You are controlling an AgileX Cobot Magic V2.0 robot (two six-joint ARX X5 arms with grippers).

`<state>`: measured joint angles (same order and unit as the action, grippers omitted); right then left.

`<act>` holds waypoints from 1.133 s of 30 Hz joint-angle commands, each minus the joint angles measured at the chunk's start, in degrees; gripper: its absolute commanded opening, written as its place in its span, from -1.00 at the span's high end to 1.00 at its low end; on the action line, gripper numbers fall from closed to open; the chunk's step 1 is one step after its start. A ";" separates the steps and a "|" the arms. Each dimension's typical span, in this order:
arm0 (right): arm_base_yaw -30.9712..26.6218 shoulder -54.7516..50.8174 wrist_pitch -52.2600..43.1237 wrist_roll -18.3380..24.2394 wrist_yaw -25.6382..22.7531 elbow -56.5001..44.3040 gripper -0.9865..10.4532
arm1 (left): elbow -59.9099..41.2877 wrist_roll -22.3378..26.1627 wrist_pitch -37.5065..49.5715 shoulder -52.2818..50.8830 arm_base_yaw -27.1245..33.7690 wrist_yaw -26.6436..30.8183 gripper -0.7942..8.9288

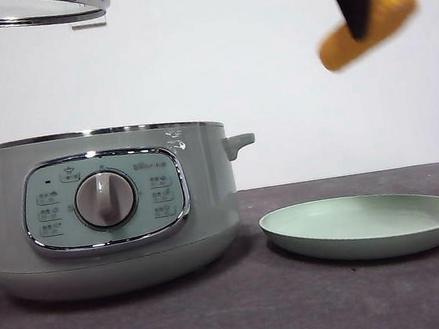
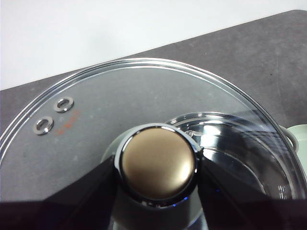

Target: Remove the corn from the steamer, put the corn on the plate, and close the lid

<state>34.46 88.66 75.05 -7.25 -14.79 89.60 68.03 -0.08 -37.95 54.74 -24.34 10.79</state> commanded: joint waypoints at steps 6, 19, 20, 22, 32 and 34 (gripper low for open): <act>-0.37 -7.63 -18.40 -2.97 -0.15 -21.09 0.86 | 0.81 -0.37 4.07 -0.46 -0.09 -2.16 0.85; -1.95 -5.20 -42.77 -0.90 6.34 -34.05 0.85 | 0.81 -1.66 3.87 -0.46 -0.09 -5.14 0.85; -2.21 -4.37 -43.25 -0.57 7.37 -34.05 0.85 | 0.81 -1.68 3.87 -0.46 -0.09 -5.14 0.85; -2.78 -2.38 -43.76 -0.39 7.54 -34.05 0.85 | 0.81 -1.77 3.85 -0.46 -0.09 -5.16 0.85; -4.68 5.84 -44.50 0.63 8.70 -34.05 0.75 | 0.81 -1.90 3.56 -0.46 -0.09 -5.20 0.85; -4.74 5.81 -44.94 0.50 8.66 -34.05 0.48 | 0.81 -1.90 3.56 -0.44 -0.09 -5.20 0.85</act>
<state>29.78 94.13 30.28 -6.85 -6.04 56.12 68.03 -1.58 -36.82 54.89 -24.45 5.43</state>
